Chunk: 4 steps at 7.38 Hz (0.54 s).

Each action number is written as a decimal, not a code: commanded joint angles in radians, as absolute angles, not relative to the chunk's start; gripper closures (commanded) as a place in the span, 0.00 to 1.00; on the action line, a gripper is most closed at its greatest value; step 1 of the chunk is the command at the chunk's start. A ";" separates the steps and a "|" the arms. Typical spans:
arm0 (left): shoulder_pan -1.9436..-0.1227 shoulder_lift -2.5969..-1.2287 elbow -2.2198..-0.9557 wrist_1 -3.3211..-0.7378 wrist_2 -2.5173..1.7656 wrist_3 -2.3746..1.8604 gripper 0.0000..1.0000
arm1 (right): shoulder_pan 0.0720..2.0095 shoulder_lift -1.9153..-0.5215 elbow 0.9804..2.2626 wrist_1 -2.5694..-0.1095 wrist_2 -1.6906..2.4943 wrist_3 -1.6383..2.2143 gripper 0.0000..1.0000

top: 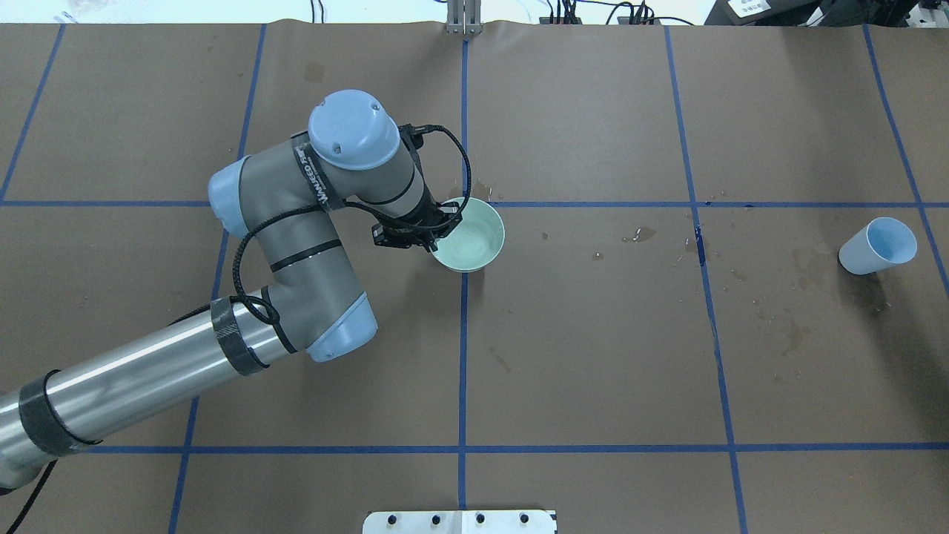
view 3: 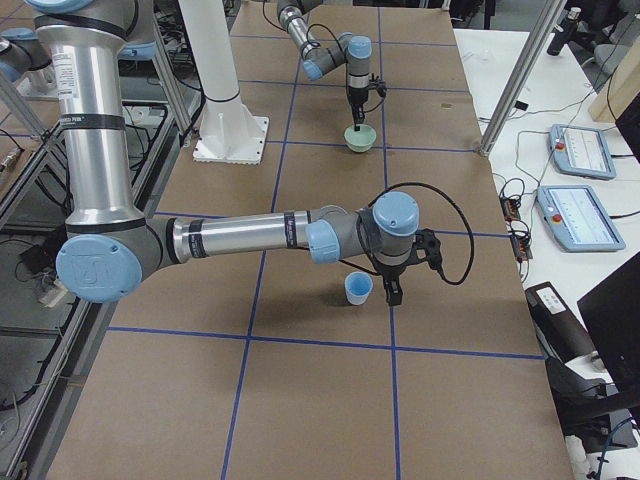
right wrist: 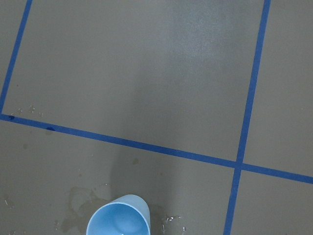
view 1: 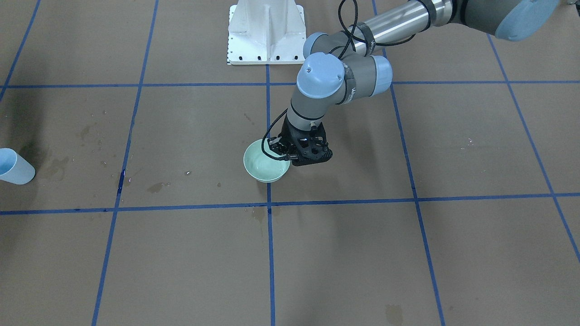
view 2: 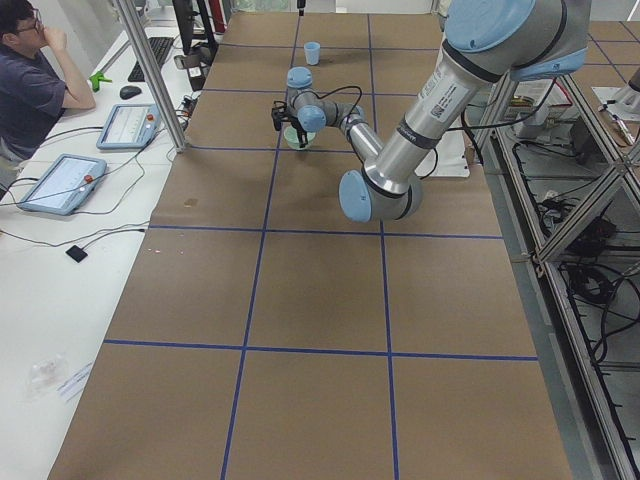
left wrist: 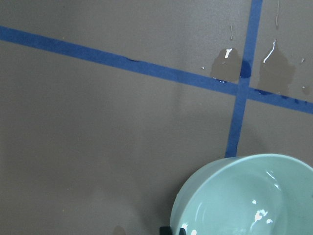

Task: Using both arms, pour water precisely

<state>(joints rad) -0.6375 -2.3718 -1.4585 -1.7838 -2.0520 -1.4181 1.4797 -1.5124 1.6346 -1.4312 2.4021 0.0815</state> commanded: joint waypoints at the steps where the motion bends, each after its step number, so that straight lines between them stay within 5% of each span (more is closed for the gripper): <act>1: -0.737 -2.324 -1.572 -1.683 -2.156 -1.355 1.00 | 1.488 -1.526 1.637 -1.431 2.404 0.071 0.01; 4: -0.830 -2.057 -1.745 -1.660 -2.167 -1.162 1.00 | 1.496 -1.572 1.637 -1.431 2.401 0.032 0.01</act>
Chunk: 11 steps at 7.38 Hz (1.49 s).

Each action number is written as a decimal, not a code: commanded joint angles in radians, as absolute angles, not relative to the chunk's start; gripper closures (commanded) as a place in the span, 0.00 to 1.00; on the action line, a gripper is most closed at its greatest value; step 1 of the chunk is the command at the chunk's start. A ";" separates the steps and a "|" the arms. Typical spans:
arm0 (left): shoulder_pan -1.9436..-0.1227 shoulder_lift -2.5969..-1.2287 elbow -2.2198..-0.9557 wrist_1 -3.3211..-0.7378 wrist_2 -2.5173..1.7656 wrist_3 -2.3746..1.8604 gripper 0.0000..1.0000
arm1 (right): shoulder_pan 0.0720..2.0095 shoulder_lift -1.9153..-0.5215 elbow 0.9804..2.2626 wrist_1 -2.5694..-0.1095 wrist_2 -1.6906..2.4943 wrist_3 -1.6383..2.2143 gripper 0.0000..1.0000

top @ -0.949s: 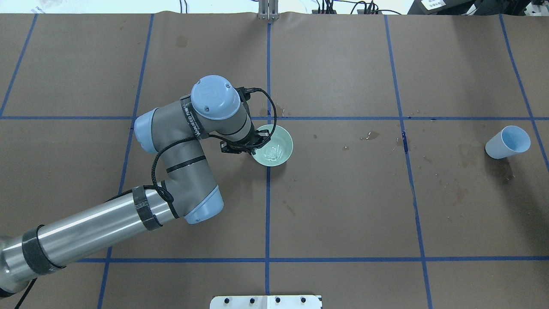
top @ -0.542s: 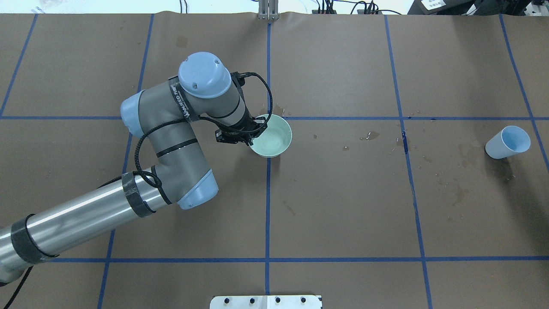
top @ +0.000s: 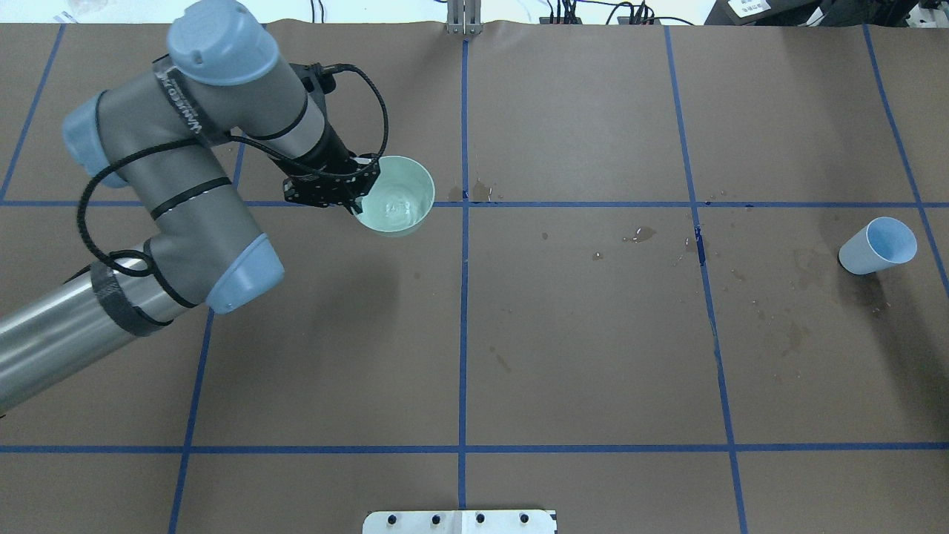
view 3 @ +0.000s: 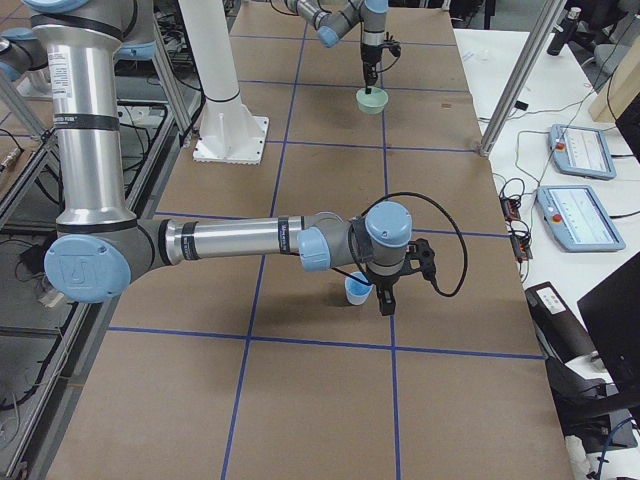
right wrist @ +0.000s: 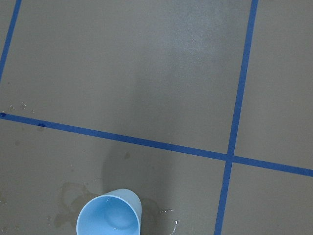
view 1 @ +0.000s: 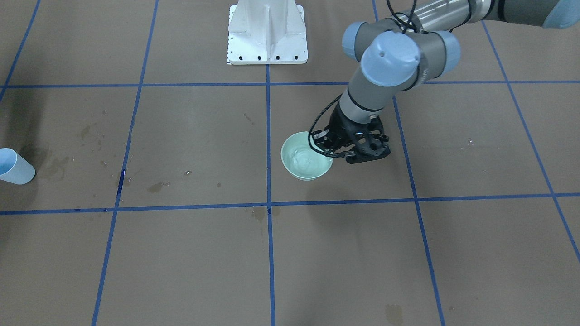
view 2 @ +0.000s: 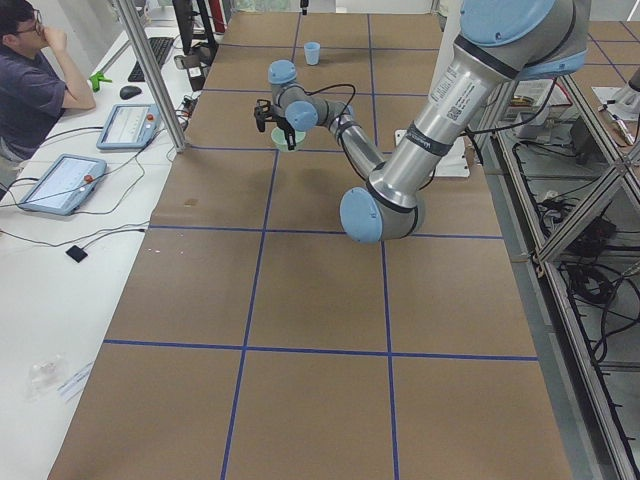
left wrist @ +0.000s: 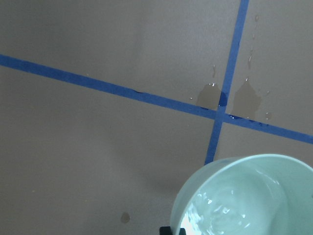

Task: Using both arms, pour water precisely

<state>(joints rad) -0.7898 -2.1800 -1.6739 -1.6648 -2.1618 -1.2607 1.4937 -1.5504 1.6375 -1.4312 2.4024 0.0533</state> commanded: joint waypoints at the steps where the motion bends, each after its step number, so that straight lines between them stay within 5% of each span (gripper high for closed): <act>1: -0.880 -1.964 -1.776 -1.663 -2.201 -1.059 1.00 | 1.494 -1.581 1.635 -1.431 2.396 0.012 0.01; 6: -1.026 -1.501 -1.804 -1.933 -2.269 -0.746 1.00 | 1.496 -1.577 1.638 -1.427 2.385 0.008 0.01; 11: -1.035 -1.292 -1.648 -2.339 -2.324 -0.750 1.00 | 1.496 -1.578 1.641 -1.427 2.384 0.008 0.01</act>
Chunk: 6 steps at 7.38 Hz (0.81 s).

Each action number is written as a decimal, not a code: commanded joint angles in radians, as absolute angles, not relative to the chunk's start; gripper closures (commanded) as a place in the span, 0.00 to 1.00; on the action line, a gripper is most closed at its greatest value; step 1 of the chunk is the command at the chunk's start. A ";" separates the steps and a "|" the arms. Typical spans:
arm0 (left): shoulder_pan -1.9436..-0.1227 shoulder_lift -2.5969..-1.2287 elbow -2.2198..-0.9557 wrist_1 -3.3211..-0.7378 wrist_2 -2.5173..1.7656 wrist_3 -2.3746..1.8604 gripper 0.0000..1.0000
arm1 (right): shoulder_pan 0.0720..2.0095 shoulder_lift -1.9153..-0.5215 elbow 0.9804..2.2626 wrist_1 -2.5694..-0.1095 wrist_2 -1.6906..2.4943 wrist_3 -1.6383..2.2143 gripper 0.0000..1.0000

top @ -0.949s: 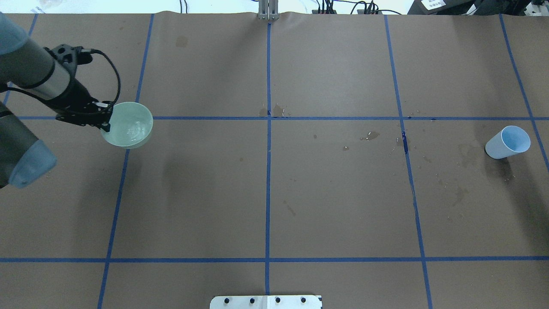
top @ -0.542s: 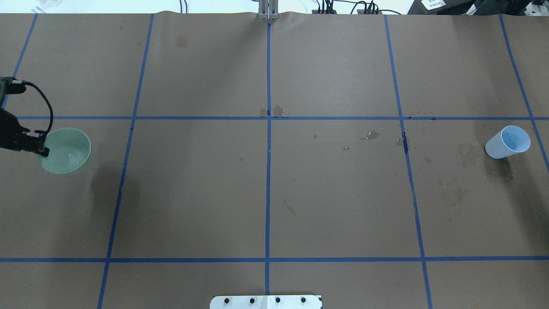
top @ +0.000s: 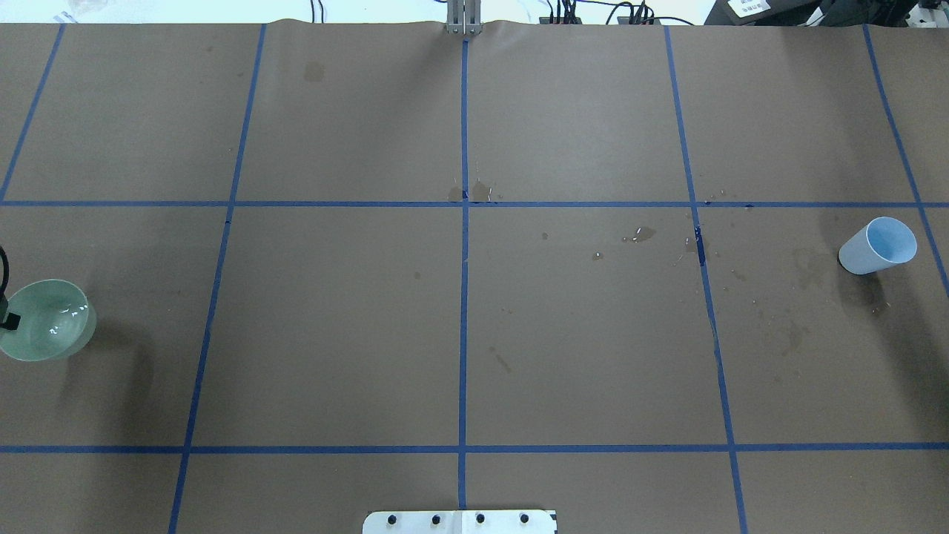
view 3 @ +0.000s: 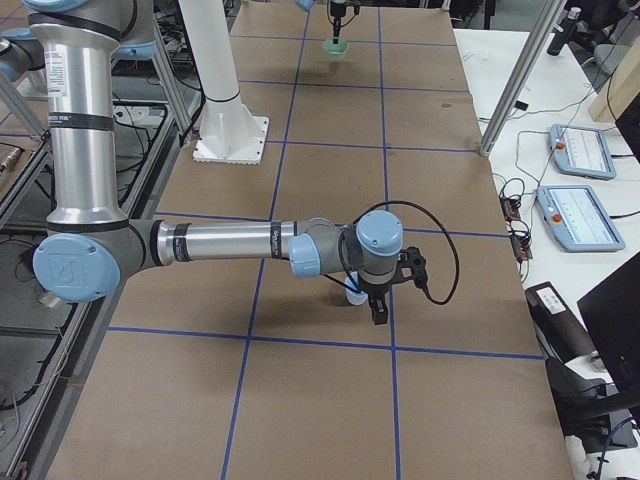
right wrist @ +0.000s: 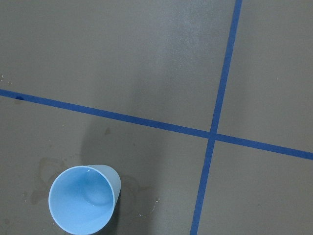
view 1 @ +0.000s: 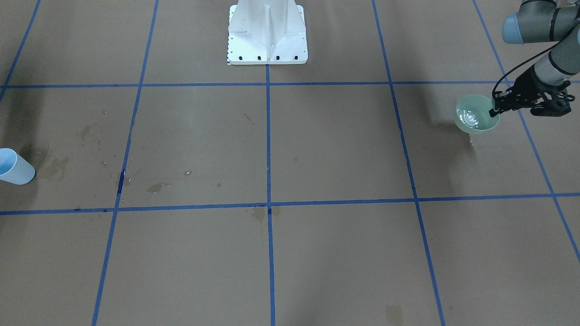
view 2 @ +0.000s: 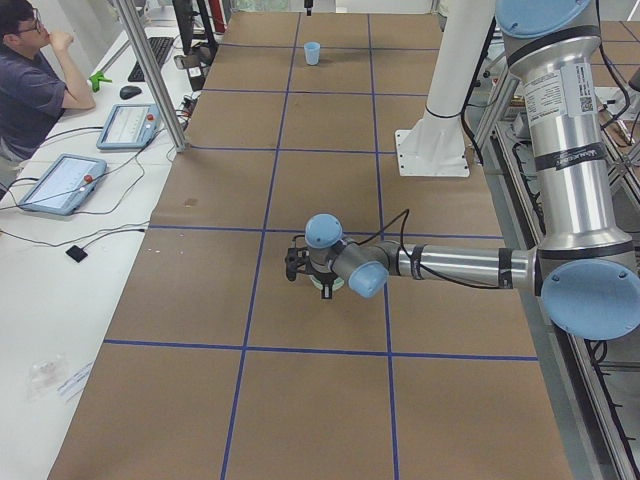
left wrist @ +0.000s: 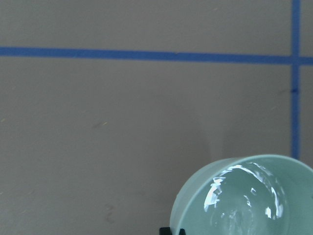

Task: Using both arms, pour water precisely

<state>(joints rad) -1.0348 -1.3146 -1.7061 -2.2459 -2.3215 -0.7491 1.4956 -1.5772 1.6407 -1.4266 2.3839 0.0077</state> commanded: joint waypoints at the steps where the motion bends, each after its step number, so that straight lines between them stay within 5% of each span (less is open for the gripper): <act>1: -1.035 -1.281 -1.638 -2.345 -2.324 -0.749 1.00 | 1.496 -1.580 1.640 -1.427 2.384 0.008 0.01; 3: -1.035 -1.266 -1.635 -2.347 -2.324 -0.749 0.97 | 1.496 -1.582 1.640 -1.428 2.384 0.008 0.01; 6: -1.035 -1.250 -1.626 -2.375 -2.324 -0.742 0.51 | 1.496 -1.578 1.638 -1.428 2.384 0.008 0.01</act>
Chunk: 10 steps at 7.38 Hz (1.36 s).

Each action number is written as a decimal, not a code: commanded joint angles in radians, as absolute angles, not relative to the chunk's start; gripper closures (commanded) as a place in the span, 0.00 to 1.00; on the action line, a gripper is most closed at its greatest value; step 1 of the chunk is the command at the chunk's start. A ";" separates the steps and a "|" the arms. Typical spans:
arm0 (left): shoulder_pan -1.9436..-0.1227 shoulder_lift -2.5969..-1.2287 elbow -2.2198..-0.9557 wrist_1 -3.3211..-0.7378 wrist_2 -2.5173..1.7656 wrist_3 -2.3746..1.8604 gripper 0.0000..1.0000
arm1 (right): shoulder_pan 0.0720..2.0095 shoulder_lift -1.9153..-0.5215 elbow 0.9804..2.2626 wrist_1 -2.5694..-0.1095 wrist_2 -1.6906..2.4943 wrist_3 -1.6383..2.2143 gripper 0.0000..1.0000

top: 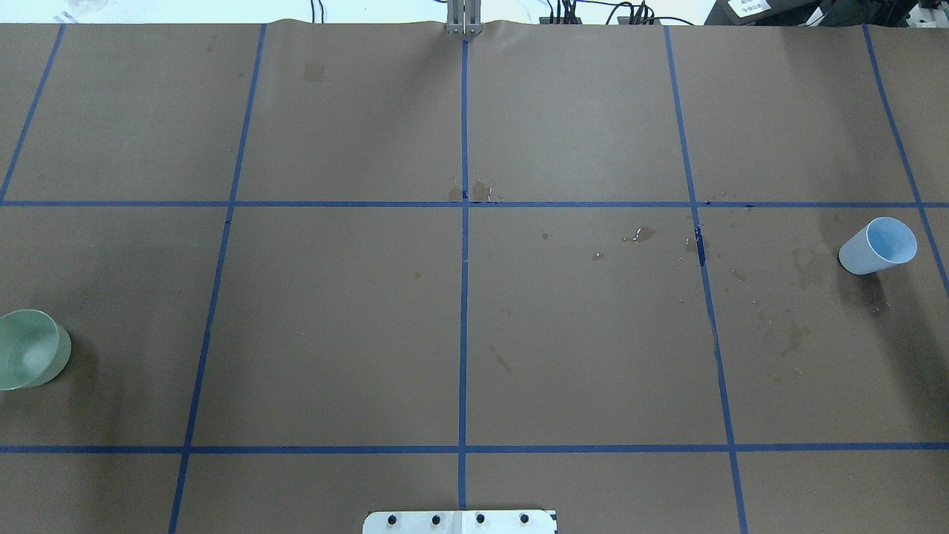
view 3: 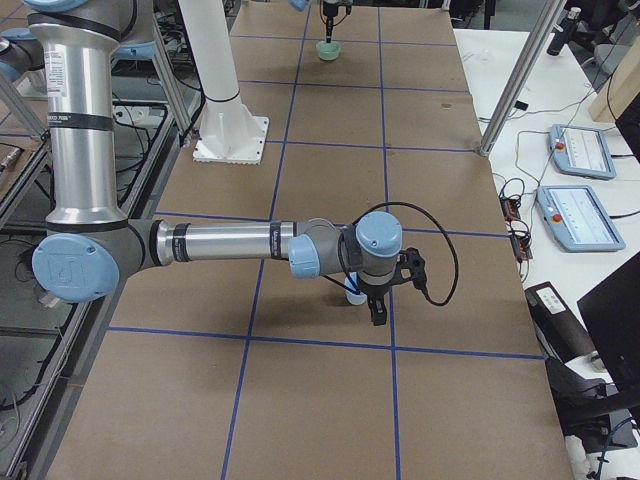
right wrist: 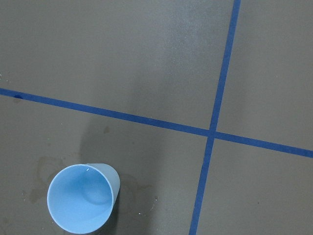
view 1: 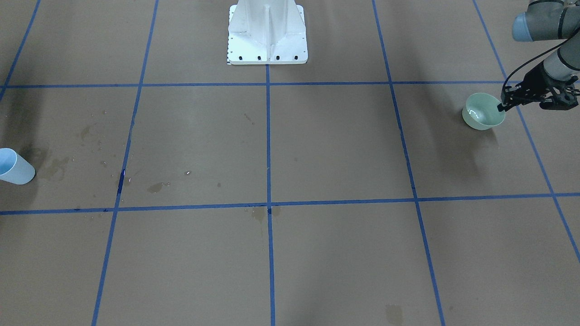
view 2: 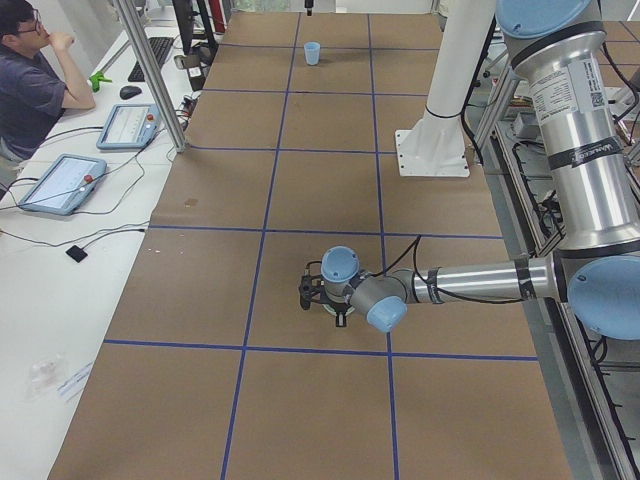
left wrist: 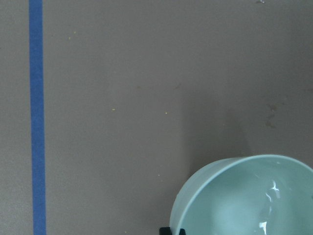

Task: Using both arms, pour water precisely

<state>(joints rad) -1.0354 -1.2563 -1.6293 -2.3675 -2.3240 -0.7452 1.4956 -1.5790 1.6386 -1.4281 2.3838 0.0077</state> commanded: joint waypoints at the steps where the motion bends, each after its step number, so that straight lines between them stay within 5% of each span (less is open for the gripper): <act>1: -1.035 -1.249 -1.626 -2.376 -2.322 -0.741 0.19 | 1.496 -1.578 1.638 -1.428 2.384 0.008 0.01; 2: -1.040 -1.237 -1.640 -2.376 -2.327 -0.741 0.00 | 1.496 -1.578 1.637 -1.430 2.385 0.008 0.01; 6: -1.166 -1.337 -1.658 -2.312 -2.415 -0.689 0.00 | 1.496 -1.577 1.632 -1.459 2.384 0.009 0.01; 10: -1.323 -1.693 -1.675 -1.634 -2.335 -0.299 0.00 | 1.505 -1.542 1.634 -1.563 2.355 0.014 0.01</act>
